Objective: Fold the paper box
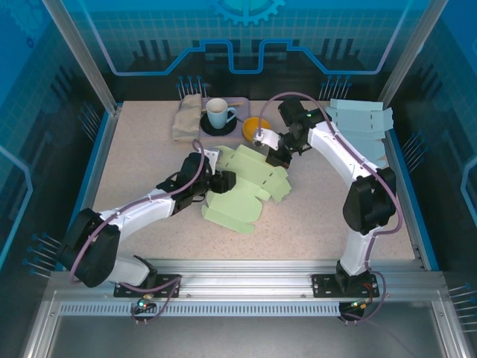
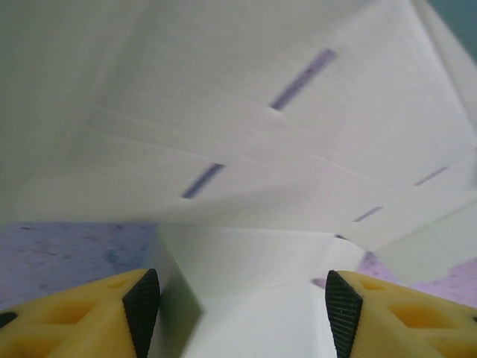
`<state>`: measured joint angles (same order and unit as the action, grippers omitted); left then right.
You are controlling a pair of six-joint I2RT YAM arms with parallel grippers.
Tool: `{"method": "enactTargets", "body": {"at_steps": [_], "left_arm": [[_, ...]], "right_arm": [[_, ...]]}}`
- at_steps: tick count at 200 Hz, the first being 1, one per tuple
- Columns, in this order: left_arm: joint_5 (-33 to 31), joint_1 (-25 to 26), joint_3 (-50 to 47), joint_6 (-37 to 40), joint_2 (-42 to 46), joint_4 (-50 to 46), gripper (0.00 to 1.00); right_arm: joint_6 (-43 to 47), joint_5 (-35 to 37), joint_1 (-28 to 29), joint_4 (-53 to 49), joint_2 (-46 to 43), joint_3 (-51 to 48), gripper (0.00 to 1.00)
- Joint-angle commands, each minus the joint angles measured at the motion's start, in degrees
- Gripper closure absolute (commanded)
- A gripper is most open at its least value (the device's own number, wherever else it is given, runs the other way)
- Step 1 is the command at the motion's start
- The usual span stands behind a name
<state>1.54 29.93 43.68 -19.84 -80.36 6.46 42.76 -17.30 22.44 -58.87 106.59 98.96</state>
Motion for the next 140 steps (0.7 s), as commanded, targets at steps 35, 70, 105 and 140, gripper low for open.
{"method": "enactTargets", "body": {"at_steps": [35,70,105,140], "left_arm": [[5.5,0.4,1.8,-9.6,-2.7,3.8,0.36],[3.6,0.0,0.9,-10.3,-0.9,1.5,0.36],[5.3,-0.8,3.1,-7.2,10.6,-7.6,0.35],[0.5,-1.6,1.7,-3.7,23.9,-15.5,0.35]], "right_arm": [[-1.3,-0.5,-0.5,4.3,-3.5,-4.6,1.00],[0.9,-0.6,-0.5,7.7,-5.3,-9.7,1.00],[2.0,5.8,-0.2,14.2,-8.2,-15.3,1.00],[7.1,16.8,2.9,25.6,-12.7,-21.9,1.00]]}}
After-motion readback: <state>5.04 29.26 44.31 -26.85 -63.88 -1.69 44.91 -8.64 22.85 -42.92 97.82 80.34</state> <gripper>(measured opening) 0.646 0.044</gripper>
